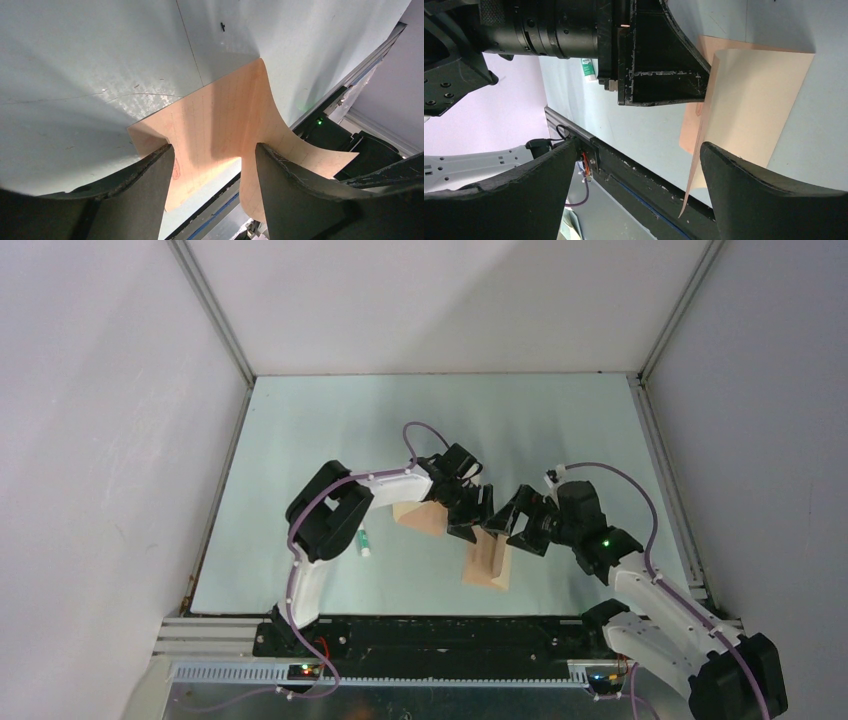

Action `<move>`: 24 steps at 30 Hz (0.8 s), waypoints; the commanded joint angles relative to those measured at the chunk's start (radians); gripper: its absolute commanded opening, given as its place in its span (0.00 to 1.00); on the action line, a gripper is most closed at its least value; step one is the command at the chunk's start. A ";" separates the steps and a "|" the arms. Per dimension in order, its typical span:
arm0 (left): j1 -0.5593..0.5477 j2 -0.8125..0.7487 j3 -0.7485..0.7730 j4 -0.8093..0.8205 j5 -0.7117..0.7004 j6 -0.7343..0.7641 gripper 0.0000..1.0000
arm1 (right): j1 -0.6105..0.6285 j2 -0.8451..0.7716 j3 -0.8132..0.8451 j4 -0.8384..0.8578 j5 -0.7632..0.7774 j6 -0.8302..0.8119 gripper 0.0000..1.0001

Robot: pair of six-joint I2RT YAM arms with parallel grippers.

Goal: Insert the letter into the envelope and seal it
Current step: Fold the letter at the center of the board.

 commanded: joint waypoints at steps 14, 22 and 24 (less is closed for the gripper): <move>0.014 -0.078 -0.076 -0.070 -0.139 0.035 0.71 | 0.027 0.114 -0.025 0.097 0.052 -0.030 0.97; 0.024 -0.125 -0.074 -0.081 -0.142 0.027 0.71 | 0.038 0.143 -0.025 0.142 0.033 -0.006 0.97; 0.025 -0.131 -0.073 -0.084 -0.143 0.027 0.71 | 0.043 0.140 -0.025 0.154 0.028 0.004 0.97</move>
